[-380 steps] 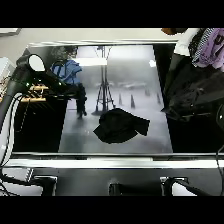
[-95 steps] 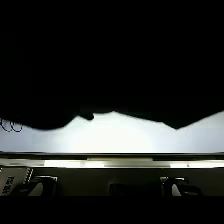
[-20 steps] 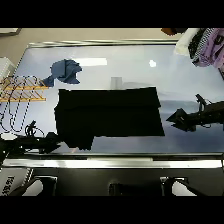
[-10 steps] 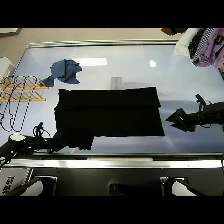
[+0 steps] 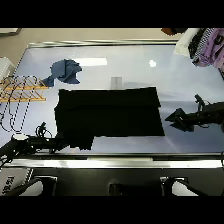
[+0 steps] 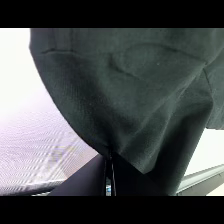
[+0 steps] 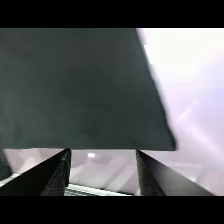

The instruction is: Fold the clothes and pants, and hang the long-sleeved shirts on hangers.

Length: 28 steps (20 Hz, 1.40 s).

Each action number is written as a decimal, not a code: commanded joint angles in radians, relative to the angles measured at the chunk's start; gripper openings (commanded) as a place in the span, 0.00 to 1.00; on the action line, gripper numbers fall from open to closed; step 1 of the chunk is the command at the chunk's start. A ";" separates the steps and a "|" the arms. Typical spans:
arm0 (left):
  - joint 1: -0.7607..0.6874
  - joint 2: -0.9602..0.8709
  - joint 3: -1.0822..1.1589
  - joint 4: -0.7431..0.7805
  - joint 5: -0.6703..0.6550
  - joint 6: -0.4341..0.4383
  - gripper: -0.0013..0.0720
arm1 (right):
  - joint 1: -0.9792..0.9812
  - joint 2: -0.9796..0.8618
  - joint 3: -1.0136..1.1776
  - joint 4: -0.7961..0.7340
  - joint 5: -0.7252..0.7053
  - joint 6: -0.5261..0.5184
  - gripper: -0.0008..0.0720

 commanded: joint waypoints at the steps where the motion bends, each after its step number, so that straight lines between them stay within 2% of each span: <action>1: -0.001 -0.001 0.001 0.003 0.003 0.000 0.04 | 0.000 -0.114 -0.001 -0.052 -0.004 -0.001 0.67; 5: -0.001 -0.001 0.001 0.003 0.002 0.000 0.05 | 0.000 -0.206 -0.001 -0.053 -0.003 -0.022 0.67; 12: 0.000 -0.001 0.001 0.004 0.007 0.001 0.05 | 0.003 -0.211 -0.046 -0.015 0.016 -0.042 0.67; 16: 0.000 -0.001 0.001 0.004 0.007 0.000 0.05 | 0.068 -0.211 -0.066 -0.010 0.063 -0.060 0.66; 18: 0.000 -0.001 0.001 0.004 0.006 0.000 0.05 | 0.085 -0.211 -0.066 -0.006 0.082 -0.057 0.31; 19: 0.000 -0.001 0.004 0.004 0.000 0.000 0.05 | 0.082 -0.209 -0.066 -0.002 0.081 -0.056 0.21; 20: 0.002 -0.001 0.011 0.011 -0.013 0.000 0.04 | 0.083 -0.202 -0.066 -0.008 0.071 -0.057 0.06; 22: 0.001 0.002 0.045 0.058 -0.079 -0.006 0.04 | 0.083 -0.170 -0.066 -0.013 0.047 -0.052 0.05; 23: 0.001 0.007 0.068 0.109 -0.127 -0.042 0.04 | 0.083 -0.147 -0.066 -0.023 0.032 -0.033 0.05; 28: 0.001 0.169 0.144 0.438 -0.322 -0.410 0.04 | 0.083 0.028 -0.066 -0.153 -0.108 0.083 0.05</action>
